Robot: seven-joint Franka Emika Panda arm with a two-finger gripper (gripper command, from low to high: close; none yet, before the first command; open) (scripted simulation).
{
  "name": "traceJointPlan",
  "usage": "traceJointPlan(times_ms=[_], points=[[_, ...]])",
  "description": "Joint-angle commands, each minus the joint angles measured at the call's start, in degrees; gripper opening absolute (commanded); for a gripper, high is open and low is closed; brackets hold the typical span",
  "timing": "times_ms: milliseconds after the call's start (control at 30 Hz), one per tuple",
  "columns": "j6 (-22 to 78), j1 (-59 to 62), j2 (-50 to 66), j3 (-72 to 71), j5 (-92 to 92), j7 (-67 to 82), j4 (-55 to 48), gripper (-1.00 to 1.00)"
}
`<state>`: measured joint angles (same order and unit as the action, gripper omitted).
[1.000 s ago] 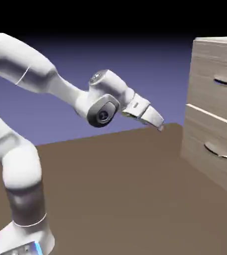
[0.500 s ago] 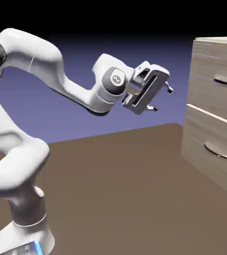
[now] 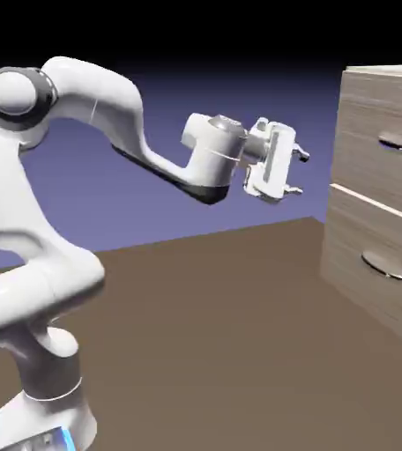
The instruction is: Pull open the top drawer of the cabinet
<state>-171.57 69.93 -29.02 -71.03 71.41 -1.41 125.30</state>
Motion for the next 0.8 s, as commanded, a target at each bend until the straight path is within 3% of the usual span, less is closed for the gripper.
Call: traceJointPlan(times_ms=[0,767], points=[[0.1,2.1,0.1,-2.1,2.1,1.2,-1.0,1.0],[1.7,49.6,2.6,-49.8,50.1,28.8,-25.0,1.0]])
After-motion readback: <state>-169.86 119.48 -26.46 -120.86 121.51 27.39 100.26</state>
